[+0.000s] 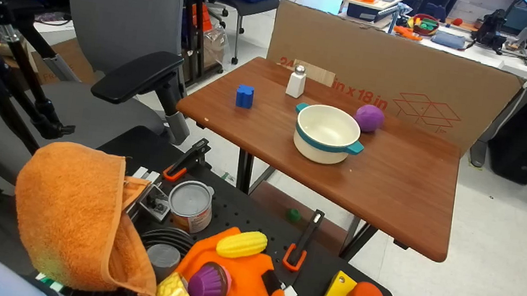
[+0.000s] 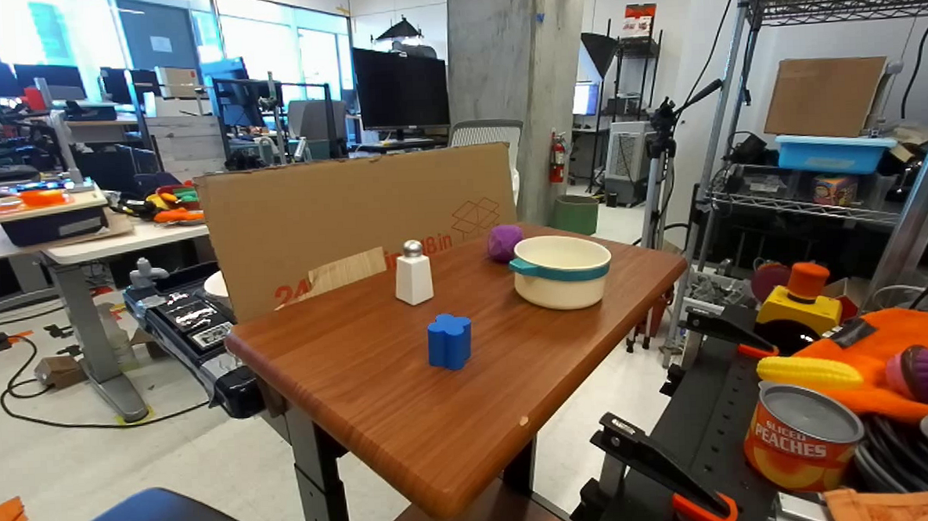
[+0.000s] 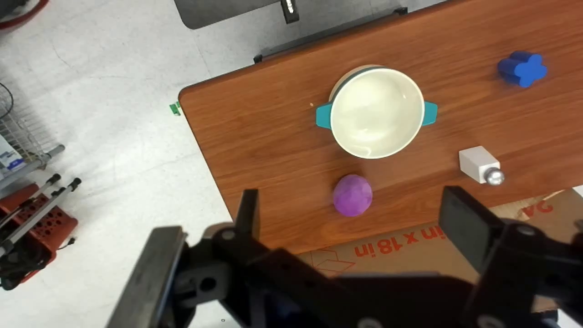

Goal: Pick up the white bowl and slightly move it to the right.

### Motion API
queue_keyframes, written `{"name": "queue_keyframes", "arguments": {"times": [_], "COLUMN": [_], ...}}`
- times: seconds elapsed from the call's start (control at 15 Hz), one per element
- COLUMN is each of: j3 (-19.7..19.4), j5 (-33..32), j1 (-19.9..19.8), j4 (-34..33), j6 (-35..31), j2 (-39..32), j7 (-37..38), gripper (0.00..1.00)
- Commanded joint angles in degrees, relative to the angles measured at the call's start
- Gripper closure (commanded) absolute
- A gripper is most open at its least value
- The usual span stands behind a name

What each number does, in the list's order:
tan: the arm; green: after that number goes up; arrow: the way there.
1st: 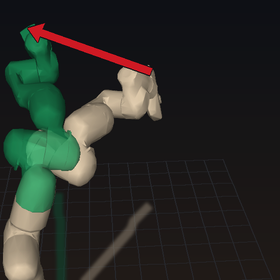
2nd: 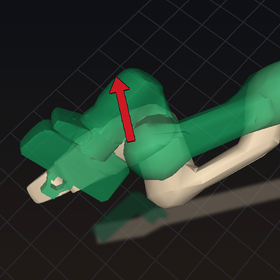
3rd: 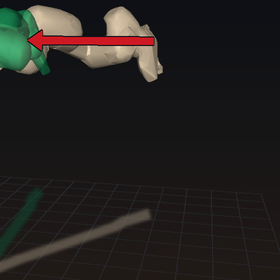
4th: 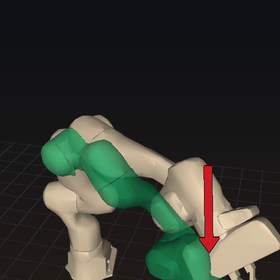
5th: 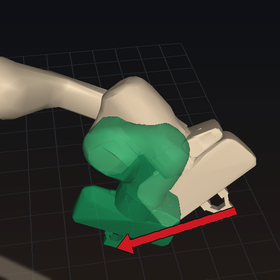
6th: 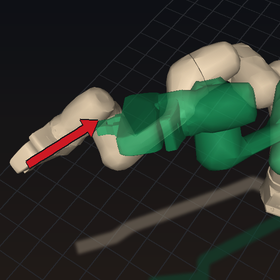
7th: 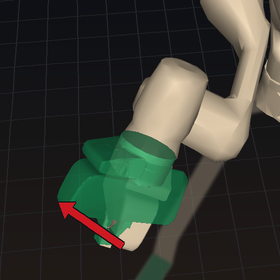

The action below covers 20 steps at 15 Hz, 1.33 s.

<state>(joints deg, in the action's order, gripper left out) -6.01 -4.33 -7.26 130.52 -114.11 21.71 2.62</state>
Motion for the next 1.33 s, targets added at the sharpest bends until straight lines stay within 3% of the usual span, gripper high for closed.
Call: {"name": "queue_keyframes", "arguments": {"times": [0.0, 0.4, 1.27], "j3": [0.38, 1.17, 2.63], "j5": [-0.13, 1.23, -3.5], "j1": [0.53, 2.28, 4.05], "j4": [-3.16, -7.57, -17.61], "j6": [-4.5, -11.5, -11.48], "j2": [-8.83, -24.39, -44.96], "j7": [0.14, -1.57, -6.62], "gripper": [0.0, 0.0, 0.0]}}
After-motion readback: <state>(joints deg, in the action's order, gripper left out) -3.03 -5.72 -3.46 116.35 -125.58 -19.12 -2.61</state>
